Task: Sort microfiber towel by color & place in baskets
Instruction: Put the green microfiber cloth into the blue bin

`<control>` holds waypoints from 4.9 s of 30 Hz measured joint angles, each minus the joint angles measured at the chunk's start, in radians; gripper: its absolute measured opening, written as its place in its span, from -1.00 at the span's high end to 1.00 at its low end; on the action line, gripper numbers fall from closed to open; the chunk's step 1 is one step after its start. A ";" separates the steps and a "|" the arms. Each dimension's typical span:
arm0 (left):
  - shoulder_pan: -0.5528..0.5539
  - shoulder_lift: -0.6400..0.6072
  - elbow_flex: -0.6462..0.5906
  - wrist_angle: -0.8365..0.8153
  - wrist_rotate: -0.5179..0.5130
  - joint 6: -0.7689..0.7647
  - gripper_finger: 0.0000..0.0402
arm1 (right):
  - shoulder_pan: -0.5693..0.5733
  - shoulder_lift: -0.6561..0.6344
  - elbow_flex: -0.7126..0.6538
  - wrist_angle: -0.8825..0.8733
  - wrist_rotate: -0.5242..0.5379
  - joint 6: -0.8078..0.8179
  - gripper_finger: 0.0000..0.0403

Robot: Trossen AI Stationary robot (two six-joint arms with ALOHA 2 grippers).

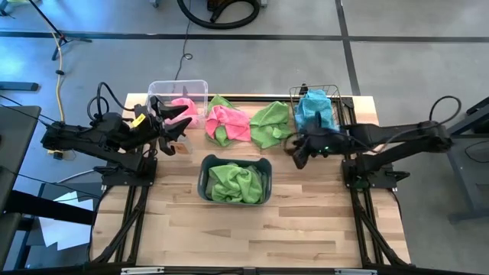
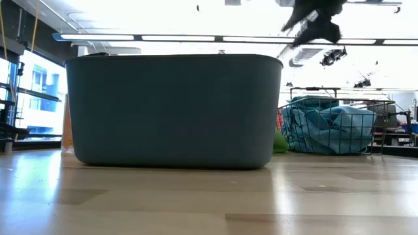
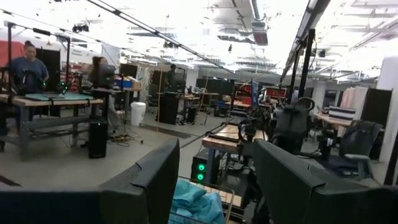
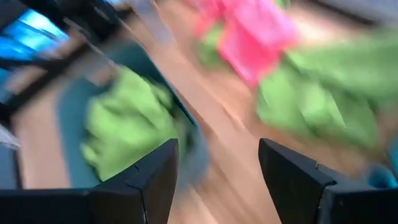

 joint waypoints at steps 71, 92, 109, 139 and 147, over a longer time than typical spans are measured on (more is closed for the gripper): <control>0.013 0.036 0.000 -0.152 -0.005 0.010 0.04 | -0.445 0.541 0.621 0.021 -0.100 -0.201 -0.09; 0.019 0.038 0.000 -0.245 -0.013 -0.001 0.04 | -0.669 1.218 1.170 -0.697 -0.248 -0.389 -0.09; 0.019 0.038 0.000 -0.243 -0.087 -0.028 0.04 | -0.665 1.363 1.169 -0.710 -0.347 -0.473 -0.09; 0.019 0.038 0.000 -0.244 -0.087 -0.027 0.04 | -0.625 1.441 1.170 -0.733 -0.324 -0.509 0.57; 0.019 0.038 0.000 -0.245 -0.087 0.024 0.04 | -0.623 1.441 1.169 -0.736 -0.303 -0.549 0.96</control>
